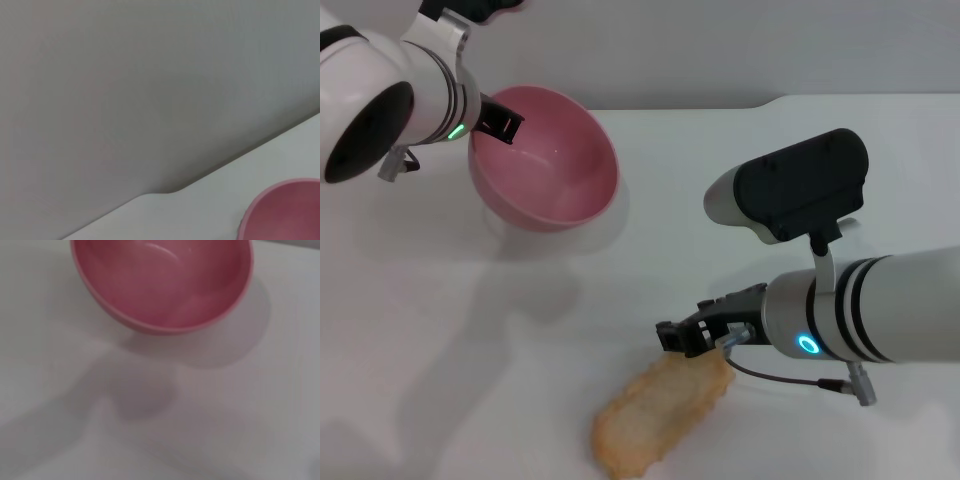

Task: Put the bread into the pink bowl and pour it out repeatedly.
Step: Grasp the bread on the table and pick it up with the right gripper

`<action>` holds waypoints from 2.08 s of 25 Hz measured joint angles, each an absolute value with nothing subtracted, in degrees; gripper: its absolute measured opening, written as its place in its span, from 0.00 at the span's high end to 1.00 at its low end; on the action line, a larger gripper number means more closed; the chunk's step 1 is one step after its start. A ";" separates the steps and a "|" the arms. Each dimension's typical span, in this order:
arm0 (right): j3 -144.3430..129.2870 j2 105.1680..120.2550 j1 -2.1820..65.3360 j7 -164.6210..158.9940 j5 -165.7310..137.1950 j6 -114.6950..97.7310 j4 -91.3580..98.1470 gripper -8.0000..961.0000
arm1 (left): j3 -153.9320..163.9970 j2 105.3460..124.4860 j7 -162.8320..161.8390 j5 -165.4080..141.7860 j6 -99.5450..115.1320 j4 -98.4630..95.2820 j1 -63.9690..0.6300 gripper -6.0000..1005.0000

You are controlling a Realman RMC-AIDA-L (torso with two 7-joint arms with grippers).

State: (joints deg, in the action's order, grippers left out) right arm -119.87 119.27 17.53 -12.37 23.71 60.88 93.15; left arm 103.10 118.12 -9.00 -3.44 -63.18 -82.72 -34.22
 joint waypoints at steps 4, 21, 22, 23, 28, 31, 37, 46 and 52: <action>-119.87 119.27 17.72 -12.67 23.74 60.88 92.24 0.43 | 103.07 118.16 -8.98 -3.42 -63.10 -82.39 -34.44 0.91; -120.69 119.12 18.48 -12.70 26.73 57.44 86.83 0.43 | 103.44 118.30 -8.96 -3.33 -63.01 -82.26 -34.45 0.90; -120.69 119.11 18.69 -12.67 27.05 57.19 86.16 0.43 | 103.46 118.30 -8.96 -3.33 -63.01 -82.26 -34.45 0.90; -120.69 119.11 18.92 -12.66 27.34 57.00 85.49 0.43 | 103.48 118.30 -8.96 -3.33 -63.02 -82.26 -34.45 0.90; -120.73 119.10 19.92 -12.65 28.12 56.57 83.13 0.43 | 103.59 118.29 -8.96 -3.33 -63.08 -82.29 -34.47 0.90; -120.76 119.05 20.09 -12.41 28.10 56.54 83.01 0.45 | 103.59 118.23 -8.96 -3.34 -63.13 -82.35 -34.49 0.90; -120.72 118.92 20.39 -10.41 26.98 56.91 84.50 0.53 | 103.53 118.21 -8.85 -3.34 -63.20 -82.35 -34.53 0.90; -119.62 118.82 18.90 -10.41 23.30 57.15 89.31 0.62 | 103.16 118.21 -8.18 -3.33 -63.18 -82.36 -34.53 0.90; -118.36 118.82 17.61 -10.41 20.68 58.06 93.97 0.69 | 103.37 118.21 -8.17 -3.28 -63.07 -82.44 -34.40 0.90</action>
State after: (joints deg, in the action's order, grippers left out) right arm -118.36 118.82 17.61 -10.41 20.68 58.06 93.97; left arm 103.37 118.21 -8.17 -3.28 -63.07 -82.45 -34.40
